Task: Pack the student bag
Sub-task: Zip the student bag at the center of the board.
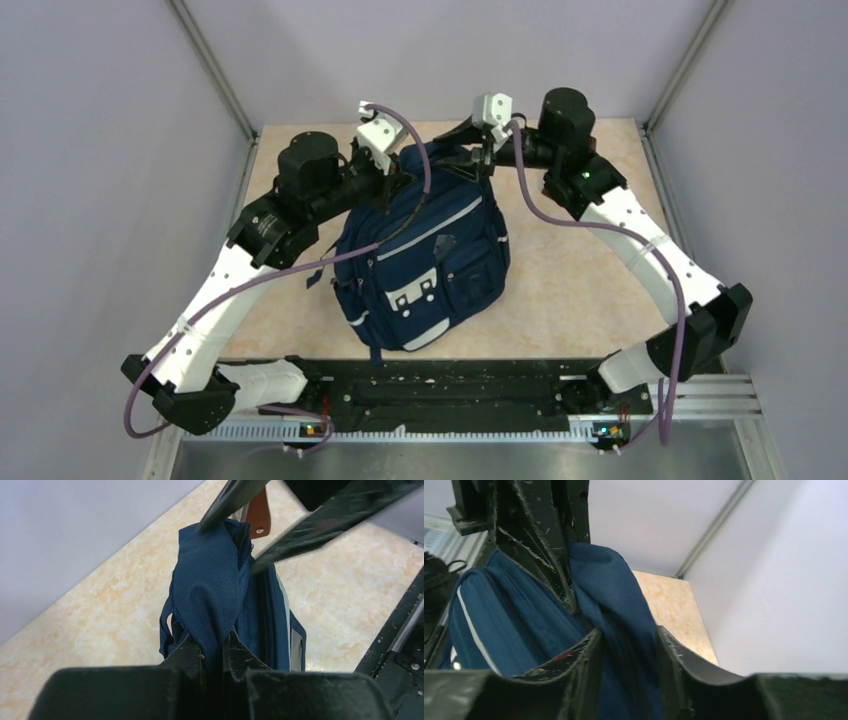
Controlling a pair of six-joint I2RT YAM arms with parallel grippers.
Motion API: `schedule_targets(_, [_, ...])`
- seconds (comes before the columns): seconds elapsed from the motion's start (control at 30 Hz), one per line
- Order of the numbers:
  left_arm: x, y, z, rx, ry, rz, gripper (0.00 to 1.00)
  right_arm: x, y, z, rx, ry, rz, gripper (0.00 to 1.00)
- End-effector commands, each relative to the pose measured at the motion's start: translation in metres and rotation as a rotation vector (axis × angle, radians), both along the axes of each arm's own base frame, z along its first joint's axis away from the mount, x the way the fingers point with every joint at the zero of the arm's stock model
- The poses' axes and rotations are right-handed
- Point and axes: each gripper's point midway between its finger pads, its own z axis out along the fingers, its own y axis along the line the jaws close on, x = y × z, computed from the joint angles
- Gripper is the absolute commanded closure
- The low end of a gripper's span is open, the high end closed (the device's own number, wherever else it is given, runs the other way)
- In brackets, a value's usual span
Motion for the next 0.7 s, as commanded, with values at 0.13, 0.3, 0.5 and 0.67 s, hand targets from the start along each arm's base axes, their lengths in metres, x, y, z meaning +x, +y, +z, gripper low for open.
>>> schedule_targets(0.13, [0.009, 0.01, 0.004, -0.071, -0.004, 0.088, 1.0, 0.01, -0.085, 0.055, 0.326, 0.137, -0.554, 0.4])
schedule_targets(0.3, [0.008, 0.013, 0.005, -0.123, -0.018, 0.091, 1.0, -0.002, -0.111, -0.013, 0.393, 0.345, -0.676, 0.32])
schedule_targets(0.5, [0.003, 0.015, 0.01, -0.141, -0.028, 0.082, 1.0, -0.017, -0.102, -0.079, 0.386, 0.526, -0.62, 0.41])
schedule_targets(0.67, [0.004, 0.017, 0.013, -0.148, -0.041, 0.089, 1.0, -0.007, -0.092, -0.098, 0.399, 0.658, -0.624, 0.48])
